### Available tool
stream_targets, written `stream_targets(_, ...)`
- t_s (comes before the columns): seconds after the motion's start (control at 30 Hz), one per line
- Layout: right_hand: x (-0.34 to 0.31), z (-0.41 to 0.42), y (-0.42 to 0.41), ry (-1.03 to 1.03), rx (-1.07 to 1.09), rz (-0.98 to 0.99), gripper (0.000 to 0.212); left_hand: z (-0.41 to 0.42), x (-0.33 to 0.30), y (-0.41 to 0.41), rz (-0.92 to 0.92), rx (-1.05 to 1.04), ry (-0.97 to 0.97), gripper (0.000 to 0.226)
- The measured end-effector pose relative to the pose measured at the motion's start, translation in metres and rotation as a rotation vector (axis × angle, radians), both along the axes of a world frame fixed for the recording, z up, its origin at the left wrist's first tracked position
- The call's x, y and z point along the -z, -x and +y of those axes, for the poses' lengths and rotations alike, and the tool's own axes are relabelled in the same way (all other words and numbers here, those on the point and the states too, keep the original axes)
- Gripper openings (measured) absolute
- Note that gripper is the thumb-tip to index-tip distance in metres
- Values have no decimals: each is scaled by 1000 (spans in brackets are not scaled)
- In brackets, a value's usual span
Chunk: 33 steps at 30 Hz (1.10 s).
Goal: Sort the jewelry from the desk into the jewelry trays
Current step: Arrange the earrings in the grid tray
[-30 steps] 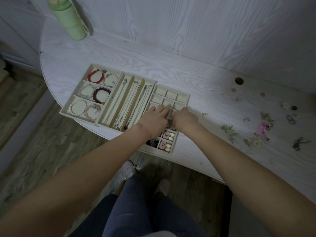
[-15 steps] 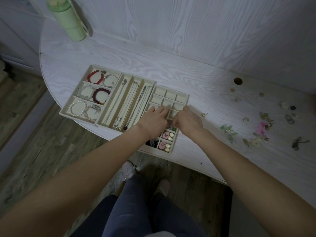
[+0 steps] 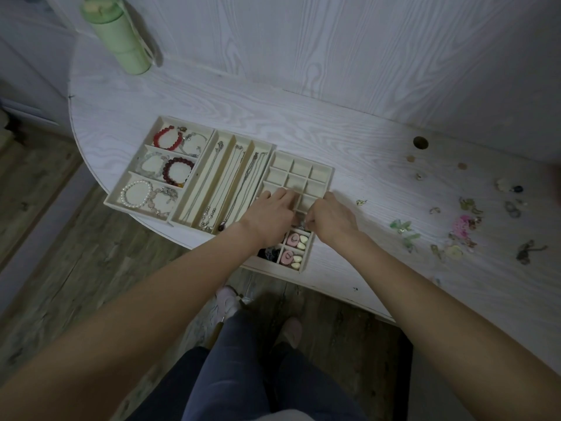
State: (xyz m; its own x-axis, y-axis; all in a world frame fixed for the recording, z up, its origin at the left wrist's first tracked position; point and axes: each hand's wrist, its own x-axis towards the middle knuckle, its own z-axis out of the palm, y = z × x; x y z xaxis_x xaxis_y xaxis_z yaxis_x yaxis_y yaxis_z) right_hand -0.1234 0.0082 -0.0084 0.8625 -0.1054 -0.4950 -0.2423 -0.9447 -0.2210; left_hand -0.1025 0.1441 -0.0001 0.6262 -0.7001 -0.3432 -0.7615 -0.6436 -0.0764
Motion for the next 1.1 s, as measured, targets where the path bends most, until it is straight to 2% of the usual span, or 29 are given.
stream_targets(0.13,3,0,1,-7,13,-5,20,5,1,-2,72,-48,42,40)
stream_targets(0.5,6,2,2,-17,20,-32,17,6,0,1,102,-76,77,38)
stream_targets(0.6,6,-3,2,-92,60,-60,16,7,-1,1,138,-107,104,42)
stream_targets(0.73,-3,-16,5,-228,170,-225,24,11,-4,-1,226,-185,158,48)
stream_targets(0.8,-8,-22,9,-253,173,-245,25,11,-6,-1,239,-203,168,50)
stream_targets(1.1,-7,-59,35,-263,267,-233,26,-28,-17,2,269,-301,315,34)
